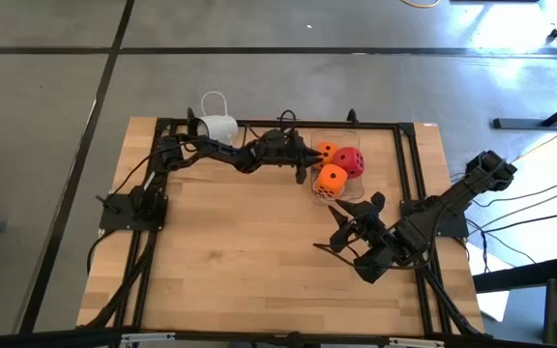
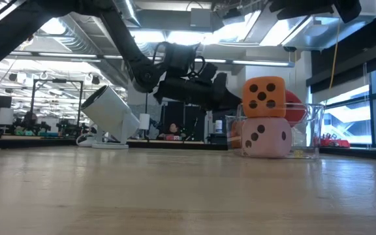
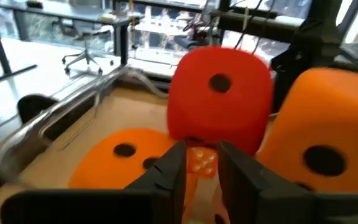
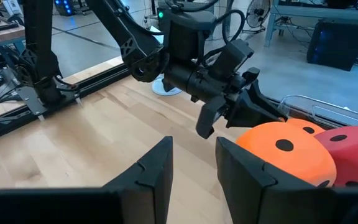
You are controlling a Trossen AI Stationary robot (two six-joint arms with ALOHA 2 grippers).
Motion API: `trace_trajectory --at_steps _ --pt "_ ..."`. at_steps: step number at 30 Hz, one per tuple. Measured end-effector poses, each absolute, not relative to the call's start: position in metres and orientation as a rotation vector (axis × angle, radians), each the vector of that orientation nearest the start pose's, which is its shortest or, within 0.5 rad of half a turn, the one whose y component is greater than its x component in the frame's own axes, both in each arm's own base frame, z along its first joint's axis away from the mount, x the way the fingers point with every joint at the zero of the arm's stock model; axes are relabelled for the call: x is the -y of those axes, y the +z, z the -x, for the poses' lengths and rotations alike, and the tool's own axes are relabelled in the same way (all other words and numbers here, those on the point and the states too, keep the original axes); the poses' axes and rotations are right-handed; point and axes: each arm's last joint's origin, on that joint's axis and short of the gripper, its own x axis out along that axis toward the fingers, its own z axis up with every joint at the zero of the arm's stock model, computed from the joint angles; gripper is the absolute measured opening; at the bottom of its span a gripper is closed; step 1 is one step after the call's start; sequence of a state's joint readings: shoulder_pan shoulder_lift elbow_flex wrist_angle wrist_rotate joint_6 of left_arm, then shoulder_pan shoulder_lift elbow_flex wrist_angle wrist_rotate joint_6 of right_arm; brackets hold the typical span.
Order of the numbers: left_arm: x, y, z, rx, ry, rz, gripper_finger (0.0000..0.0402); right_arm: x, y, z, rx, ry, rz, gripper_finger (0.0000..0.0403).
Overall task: Pick & Place Dice
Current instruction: Put the small orange die into the transparent bin, then return to Home Position
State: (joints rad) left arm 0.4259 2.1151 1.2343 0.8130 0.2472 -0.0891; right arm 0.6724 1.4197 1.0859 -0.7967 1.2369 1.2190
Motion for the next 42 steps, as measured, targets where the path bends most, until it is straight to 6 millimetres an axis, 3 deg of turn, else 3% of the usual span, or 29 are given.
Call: trace_trajectory --at_steps 12,19,25,34,42 --pt "-0.182 0.171 -0.417 -0.071 0.193 0.117 0.0119 -0.143 0.271 -0.224 -0.243 -0.761 -0.221 0.0121" --pt "-0.181 0.173 -0.416 -0.068 0.141 0.118 0.0121 -0.143 0.271 -0.224 -0.243 -0.761 -0.221 0.0121" --pt "-0.180 0.204 -0.409 0.004 0.011 0.197 0.0111 -0.143 0.271 -0.224 -0.243 -0.762 -0.196 0.0121" --pt "-0.170 0.257 -0.389 0.031 -0.218 0.171 0.0094 -0.142 0.273 -0.224 -0.205 -0.789 -0.096 0.0121" --pt "-0.146 0.291 -0.370 -0.056 -0.162 0.065 0.0076 -0.127 0.290 -0.208 -0.205 -0.812 -0.024 0.0121"
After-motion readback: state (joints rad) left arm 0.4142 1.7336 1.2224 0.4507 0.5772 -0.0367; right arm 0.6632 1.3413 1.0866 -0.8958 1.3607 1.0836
